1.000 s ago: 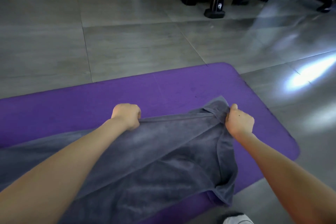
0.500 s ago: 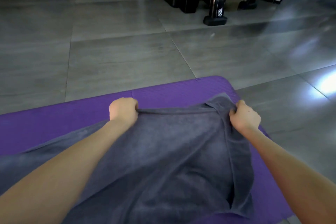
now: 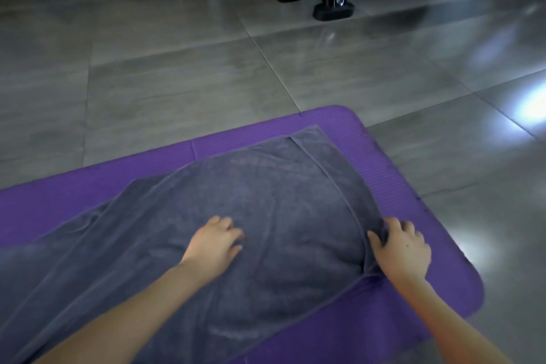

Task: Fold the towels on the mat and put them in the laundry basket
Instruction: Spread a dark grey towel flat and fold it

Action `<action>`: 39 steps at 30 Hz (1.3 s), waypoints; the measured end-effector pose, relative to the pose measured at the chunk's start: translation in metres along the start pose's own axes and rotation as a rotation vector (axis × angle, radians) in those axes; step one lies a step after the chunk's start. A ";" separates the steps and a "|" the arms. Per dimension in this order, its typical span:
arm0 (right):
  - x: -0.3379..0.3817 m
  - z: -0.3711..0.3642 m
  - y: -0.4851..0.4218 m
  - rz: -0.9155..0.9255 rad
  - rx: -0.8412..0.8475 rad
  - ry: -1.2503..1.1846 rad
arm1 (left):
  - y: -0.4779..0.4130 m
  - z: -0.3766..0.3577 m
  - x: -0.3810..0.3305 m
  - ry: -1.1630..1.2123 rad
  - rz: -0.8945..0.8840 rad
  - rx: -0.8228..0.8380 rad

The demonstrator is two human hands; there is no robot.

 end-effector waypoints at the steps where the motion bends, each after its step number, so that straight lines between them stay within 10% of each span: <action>1: -0.010 -0.004 0.011 -0.042 0.005 -0.012 | 0.005 -0.008 -0.012 0.007 -0.015 0.038; 6: -0.028 -0.016 0.029 -0.214 0.047 -0.221 | 0.015 -0.041 -0.059 0.056 0.028 0.235; 19: -0.072 0.001 0.023 -0.197 0.099 0.198 | 0.030 -0.071 -0.112 -0.084 -0.252 0.552; 25: -0.017 0.013 0.013 0.126 -0.324 0.137 | 0.005 -0.059 -0.100 0.037 -0.159 0.322; 39: 0.022 0.002 -0.014 0.218 -0.190 0.134 | -0.028 -0.049 -0.029 -0.035 0.121 0.378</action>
Point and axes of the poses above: each hand's wrist, its own y-axis away from the middle knuckle, its own z-axis out of the back of the hand, x = y × z, the point moved 5 cm from there along -y, towards the middle knuckle, and after that the axes turned 9 degrees about y, right-handed, at the moved point
